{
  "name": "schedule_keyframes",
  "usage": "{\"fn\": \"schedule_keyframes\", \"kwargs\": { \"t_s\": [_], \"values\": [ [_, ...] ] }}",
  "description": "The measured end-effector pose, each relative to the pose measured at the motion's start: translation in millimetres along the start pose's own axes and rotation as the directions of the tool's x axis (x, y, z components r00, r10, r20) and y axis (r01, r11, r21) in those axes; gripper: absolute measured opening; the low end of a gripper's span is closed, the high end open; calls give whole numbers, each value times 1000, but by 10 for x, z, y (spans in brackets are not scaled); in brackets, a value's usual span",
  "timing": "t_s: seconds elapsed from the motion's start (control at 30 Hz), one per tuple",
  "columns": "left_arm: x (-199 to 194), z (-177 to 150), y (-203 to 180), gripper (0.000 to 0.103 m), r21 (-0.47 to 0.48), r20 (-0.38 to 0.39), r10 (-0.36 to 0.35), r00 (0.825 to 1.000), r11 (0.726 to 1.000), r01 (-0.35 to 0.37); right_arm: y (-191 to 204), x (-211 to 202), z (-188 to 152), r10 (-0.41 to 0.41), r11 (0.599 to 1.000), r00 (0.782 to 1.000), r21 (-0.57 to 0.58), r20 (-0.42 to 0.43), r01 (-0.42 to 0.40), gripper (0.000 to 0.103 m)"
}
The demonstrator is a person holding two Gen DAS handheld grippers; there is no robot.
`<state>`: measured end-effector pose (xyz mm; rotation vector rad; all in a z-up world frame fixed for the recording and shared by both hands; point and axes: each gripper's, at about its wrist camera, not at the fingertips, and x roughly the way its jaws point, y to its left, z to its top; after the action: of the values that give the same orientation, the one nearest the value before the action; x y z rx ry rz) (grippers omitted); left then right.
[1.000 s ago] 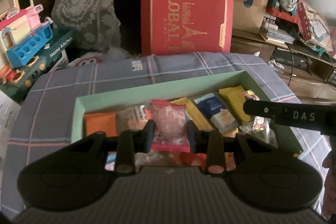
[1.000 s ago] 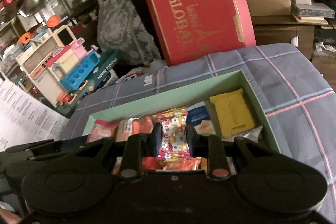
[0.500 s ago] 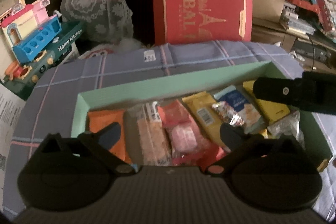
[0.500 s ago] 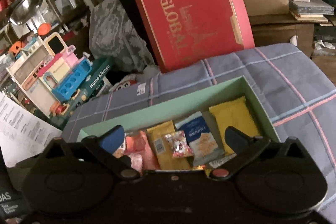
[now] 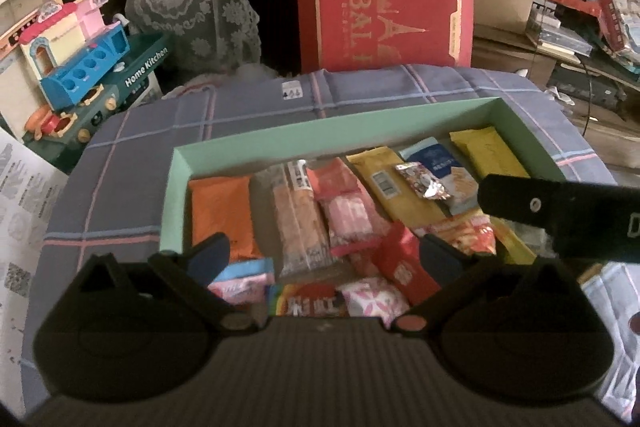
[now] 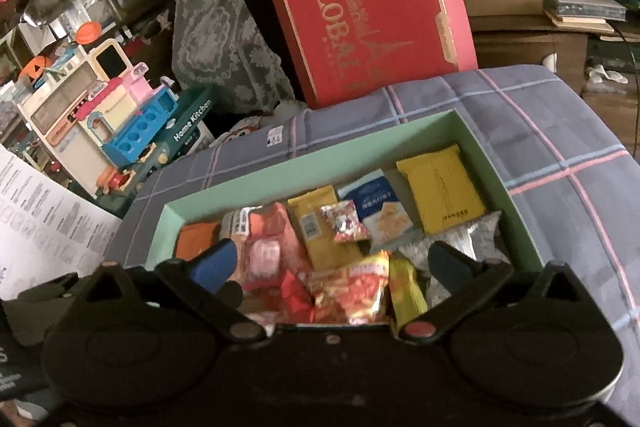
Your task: Organize snacks
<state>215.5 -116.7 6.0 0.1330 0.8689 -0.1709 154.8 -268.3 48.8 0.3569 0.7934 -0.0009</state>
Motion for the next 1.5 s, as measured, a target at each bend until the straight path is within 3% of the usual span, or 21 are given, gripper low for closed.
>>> {"fn": "schedule_keyframes", "kwargs": {
  "t_s": [0.37,0.73,0.97,1.1,1.33,1.5],
  "values": [
    [-647,-325,3,103,5,46,-19,999,1000,19,40,-649,-260,21,1000,999,2,26,-21,103],
    [-1053,-899,297,103,-66,19,-15,1000,998,17,72,-1072,-580,23,998,1000,-51,-1,-23,103],
    [-1138,-1169,501,103,-110,-15,-3,1000,994,1,85,-1223,-799,-1,995,1000,-100,3,2,103],
    [-1147,-1284,571,103,-107,-22,38,999,993,-40,43,-1182,-917,-20,995,999,-95,-43,16,103],
    [-1080,-1433,684,103,-139,-67,45,997,989,-54,9,-1121,-1148,-103,988,992,-126,-77,93,103],
    [-1026,-1494,698,103,-144,-89,39,995,988,-52,-41,-1074,-1224,-112,988,987,-116,-115,98,103]
  ]
}}
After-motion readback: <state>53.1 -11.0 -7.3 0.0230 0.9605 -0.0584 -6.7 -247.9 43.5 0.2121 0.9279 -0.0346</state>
